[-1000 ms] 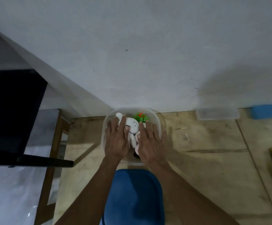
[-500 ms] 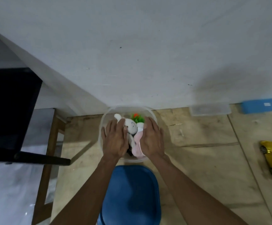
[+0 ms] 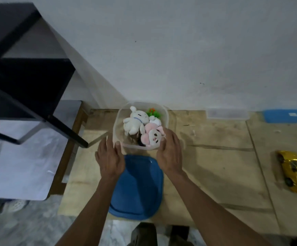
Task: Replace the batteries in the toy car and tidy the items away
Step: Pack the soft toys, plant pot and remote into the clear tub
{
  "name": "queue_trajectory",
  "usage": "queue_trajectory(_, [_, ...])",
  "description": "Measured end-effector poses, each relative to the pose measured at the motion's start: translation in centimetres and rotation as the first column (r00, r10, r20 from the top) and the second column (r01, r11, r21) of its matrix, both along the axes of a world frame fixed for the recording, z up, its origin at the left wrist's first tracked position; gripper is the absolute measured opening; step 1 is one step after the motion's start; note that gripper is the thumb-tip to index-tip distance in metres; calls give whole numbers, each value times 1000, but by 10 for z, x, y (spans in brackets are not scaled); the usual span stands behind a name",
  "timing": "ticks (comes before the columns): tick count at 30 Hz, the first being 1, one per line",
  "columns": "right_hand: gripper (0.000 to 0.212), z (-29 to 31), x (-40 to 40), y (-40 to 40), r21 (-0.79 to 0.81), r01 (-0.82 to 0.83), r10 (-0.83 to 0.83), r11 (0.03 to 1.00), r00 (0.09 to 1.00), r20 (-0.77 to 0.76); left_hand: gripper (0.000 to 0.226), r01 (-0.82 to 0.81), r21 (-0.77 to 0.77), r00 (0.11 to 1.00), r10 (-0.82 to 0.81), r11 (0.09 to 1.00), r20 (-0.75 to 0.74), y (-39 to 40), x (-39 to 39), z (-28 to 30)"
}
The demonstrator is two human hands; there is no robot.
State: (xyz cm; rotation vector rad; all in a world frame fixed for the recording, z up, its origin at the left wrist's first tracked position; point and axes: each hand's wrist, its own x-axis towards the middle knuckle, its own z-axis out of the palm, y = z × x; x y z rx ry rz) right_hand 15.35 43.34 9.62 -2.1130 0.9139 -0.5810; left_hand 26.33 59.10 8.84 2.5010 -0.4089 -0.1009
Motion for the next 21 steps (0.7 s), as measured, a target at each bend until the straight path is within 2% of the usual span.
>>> queue_trajectory(3, [41, -18, -31, 22, 63, 3, -1, 998, 1000, -29, 53, -74, 37, 991, 77, 997, -107, 33, -34, -13])
queue_trajectory(9, [48, -48, -72, 65, 250, 5, 63, 968, 963, -262, 60, -52, 150, 953, 94, 987, -288, 74, -64, -39])
queue_trajectory(13, [52, -62, -77, 90, 326, 49, 70, 944, 936, -344, 71, 48, 150, 938, 7, 988, -345, 90, -59, -58])
queue_trajectory(16, [51, -66, -72, 107, 296, 85, 23, 951, 939, -342, 69, 93, 183, 933, -22, 979, -358, 94, -55, -61])
queue_trajectory(18, [51, -67, -67, 115, 343, 157, -44, 926, 948, -314, 60, 67, 190, 921, 13, 980, -389, 93, -53, -58])
queue_trajectory(21, [52, -66, -65, 125, 416, 242, -148, 876, 958, -246, 59, 47, 174, 912, 29, 984, -409, 95, -54, -52])
